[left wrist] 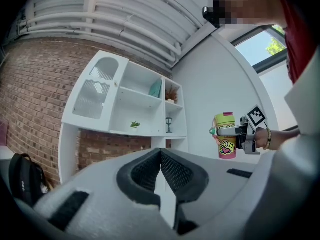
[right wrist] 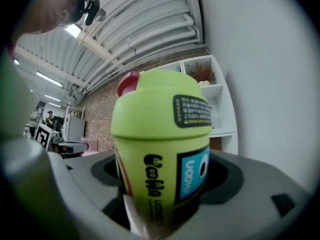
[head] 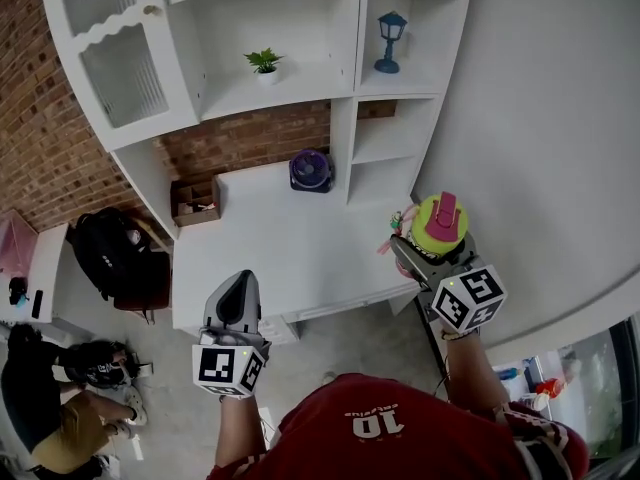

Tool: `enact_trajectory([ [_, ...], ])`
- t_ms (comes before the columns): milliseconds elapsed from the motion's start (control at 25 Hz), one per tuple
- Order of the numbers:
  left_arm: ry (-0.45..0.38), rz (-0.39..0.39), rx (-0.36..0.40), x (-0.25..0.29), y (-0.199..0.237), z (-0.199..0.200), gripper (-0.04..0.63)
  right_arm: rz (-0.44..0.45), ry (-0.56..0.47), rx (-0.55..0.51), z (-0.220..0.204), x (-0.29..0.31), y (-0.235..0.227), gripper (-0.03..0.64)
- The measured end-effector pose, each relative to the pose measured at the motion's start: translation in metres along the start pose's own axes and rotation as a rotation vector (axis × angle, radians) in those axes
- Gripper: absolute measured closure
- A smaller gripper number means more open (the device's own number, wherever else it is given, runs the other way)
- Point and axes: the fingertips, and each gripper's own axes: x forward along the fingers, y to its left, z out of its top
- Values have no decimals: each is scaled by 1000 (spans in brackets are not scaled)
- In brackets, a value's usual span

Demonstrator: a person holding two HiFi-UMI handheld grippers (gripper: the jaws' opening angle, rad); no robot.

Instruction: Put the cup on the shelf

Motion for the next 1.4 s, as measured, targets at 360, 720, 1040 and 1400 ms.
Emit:
enact_trajectory([
  [360, 7, -106, -75, 46, -2, -24, 597, -77, 40, -5, -20, 13, -24, 201],
  [720, 3, -174, -34, 111, -34, -31, 597, -89, 32, 21, -37, 39, -80, 201],
  [1040, -10, -178, -49, 191, -65, -25, 597, -29, 4, 76, -48, 99, -148, 201],
  [1400, -14, -195, 22, 299, -99, -27, 597, 52, 14, 65, -68, 173, -214, 201],
])
